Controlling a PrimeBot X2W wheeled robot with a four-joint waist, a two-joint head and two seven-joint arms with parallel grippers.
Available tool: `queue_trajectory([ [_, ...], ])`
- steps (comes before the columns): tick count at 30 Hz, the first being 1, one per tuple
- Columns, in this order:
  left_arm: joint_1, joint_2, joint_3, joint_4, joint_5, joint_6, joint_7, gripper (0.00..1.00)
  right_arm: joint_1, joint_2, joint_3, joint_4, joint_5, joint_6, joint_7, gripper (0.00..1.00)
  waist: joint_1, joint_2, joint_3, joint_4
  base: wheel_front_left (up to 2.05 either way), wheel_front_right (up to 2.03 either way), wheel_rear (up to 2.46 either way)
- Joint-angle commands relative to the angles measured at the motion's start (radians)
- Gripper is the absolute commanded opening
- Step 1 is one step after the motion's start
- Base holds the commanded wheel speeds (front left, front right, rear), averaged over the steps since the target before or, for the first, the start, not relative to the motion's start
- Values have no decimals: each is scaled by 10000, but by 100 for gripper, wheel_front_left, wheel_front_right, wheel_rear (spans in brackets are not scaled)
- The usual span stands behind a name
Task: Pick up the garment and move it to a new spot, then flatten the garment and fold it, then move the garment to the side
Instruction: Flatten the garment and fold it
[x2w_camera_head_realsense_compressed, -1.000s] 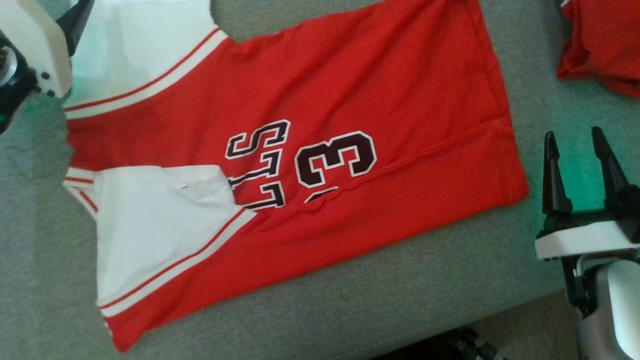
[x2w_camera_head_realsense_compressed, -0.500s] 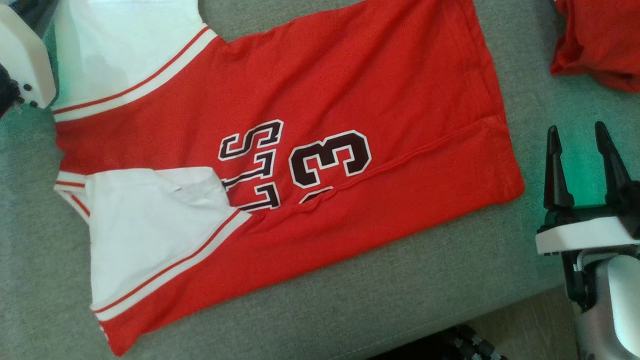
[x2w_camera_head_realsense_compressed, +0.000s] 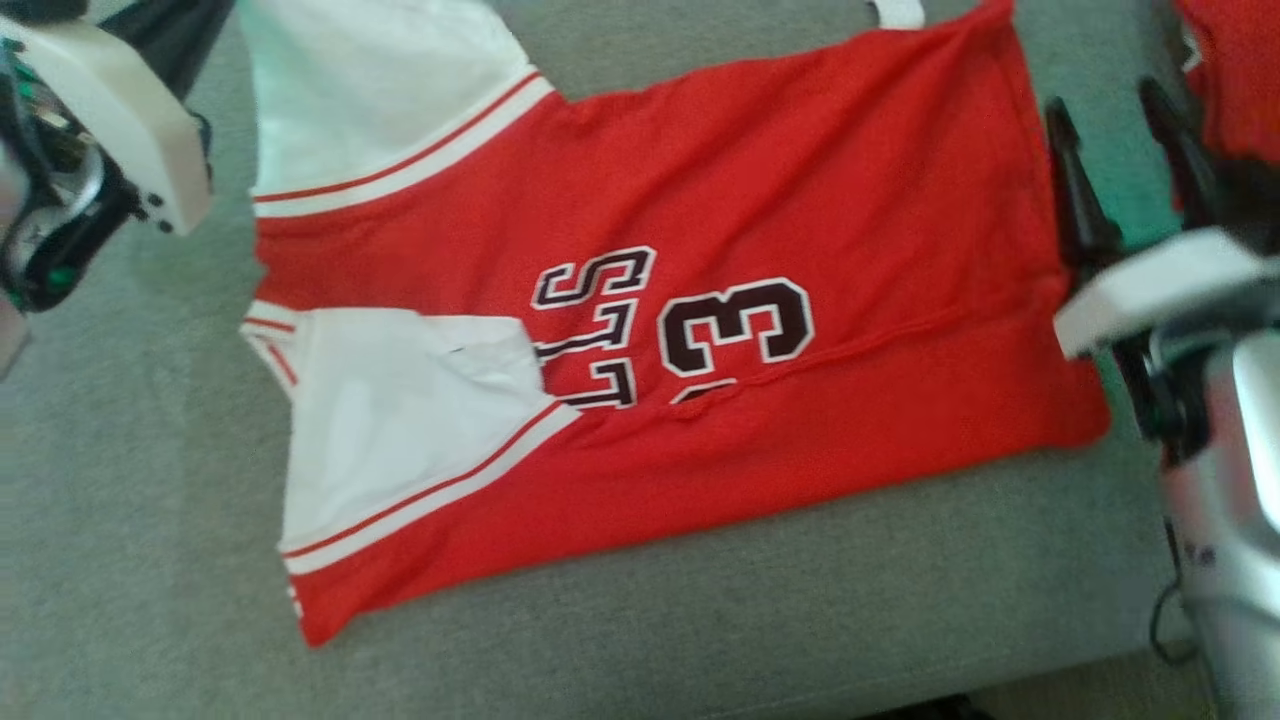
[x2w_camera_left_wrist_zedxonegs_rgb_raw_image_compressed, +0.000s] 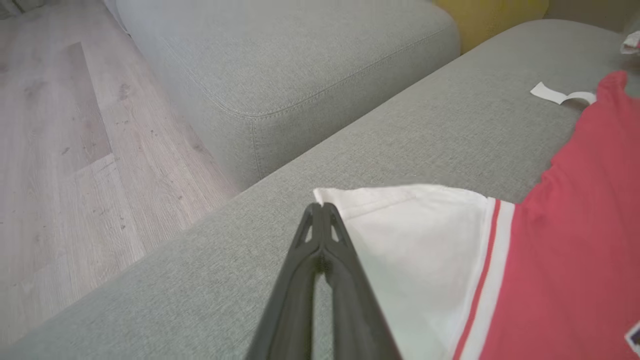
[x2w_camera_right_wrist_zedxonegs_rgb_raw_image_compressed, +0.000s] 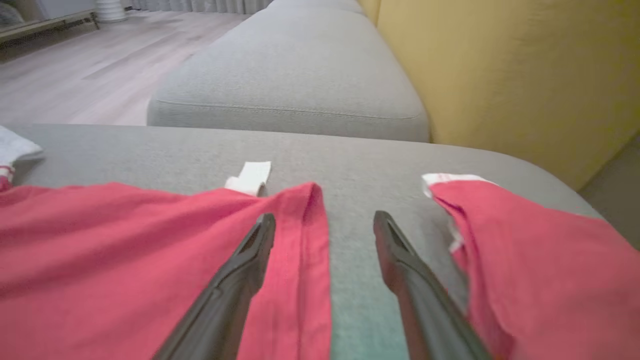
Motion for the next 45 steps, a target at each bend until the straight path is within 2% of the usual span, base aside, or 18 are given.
queue_trajectory([
  [1, -568, 296, 247, -212, -108, 16, -220, 0, -408, -247, 491, 35, 502, -9, 500, 100, 1, 0, -202, 341, 0, 0, 0],
  [2, -568, 296, 247, -212, -108, 16, -220, 0, -408, -247, 491, 35, 502, -9, 500, 100, 1, 0, -202, 341, 0, 0, 0],
  [3, -638, 243, 5, -263, -203, 16, -397, 0, -955, -374, 761, 525, 1132, -9, 1023, 100, 1, 0, -248, 525, 0, 0, 0],
  [5, -742, 212, -247, -297, -217, 16, -556, 0, -1462, -544, 973, 1038, 1501, -9, 1394, 100, 1, 0, -255, 693, 0, 0, 0],
  [10, -1045, 87, -749, -304, -327, 16, -874, 0, -2436, -870, 1236, 2352, 1839, -9, 1936, 100, 1, 0, -197, 1083, 0, 0, 0],
  [17, -1378, -96, -1187, -192, -458, 16, -1203, 0, -3161, -945, 1382, 3750, 2170, -9, 2188, 100, 1, 0, -112, 1426, 0, 0, 0],
  [23, -1517, -135, -1368, -103, -508, 16, -1296, 0, -3510, -904, 1634, 4268, 2423, -9, 1905, 100, 1, 0, -70, 1504, 0, 0, 0],
  [24, -1535, -140, -1394, -84, -517, 16, -1308, 0, -3571, -915, 1686, 4345, 2459, -9, 1808, 98, 1, 0, -67, 1510, 0, 0, 0],
  [25, -1551, -146, -1417, -66, -526, 16, -1321, 0, -3627, -934, 1740, 4410, 2481, -9, 1692, 82, 1, 0, -66, 1515, 0, 0, 0],
  [27, -1574, -161, -1455, -31, -545, 16, -1347, 0, -3707, -965, 1849, 4556, 2537, -9, 1506, 38, 1, 0, -68, 1525, 0, 0, 0],
  [28, -1588, -166, -1470, -9, -552, 16, -1363, 0, -3748, -985, 1909, 4622, 2579, -9, 1431, 9, 1, 0, -69, 1527, 0, 0, 0],
  [29, -1605, -166, -1483, 18, -543, 15, -1392, 0, -3790, -1013, 1964, 4684, 2619, -9, 1342, 0, 1, 0, -73, 1525, 0, 0, 0],
  [33, -1697, -157, -1520, 154, -332, 15, -1742, 0, -3999, -1117, 1975, 4894, 2660, -9, 792, 0, 1, 0, -126, 1489, 0, 0, 0],
  [38, -2006, -238, -1522, 598, 65, 15, -2821, 0, -4254, -1237, 1792, 5073, 2888, -9, 152, 0, 1, 0, -310, 1469, 0, 0, 0],
  [41, -2172, -397, -1470, 938, 228, 15, -3497, 0, -4293, -1421, 1617, 5013, 3169, -9, -160, 0, 1, 0, -474, 1537, 0, 0, 0],
  [45, -2034, -573, -1465, 1077, 154, 15, -3828, 0, -3952, -1815, 1533, 4785, 3585, -9, -296, 0, 1, 0, -765, 1696, 0, 0, 0],
])
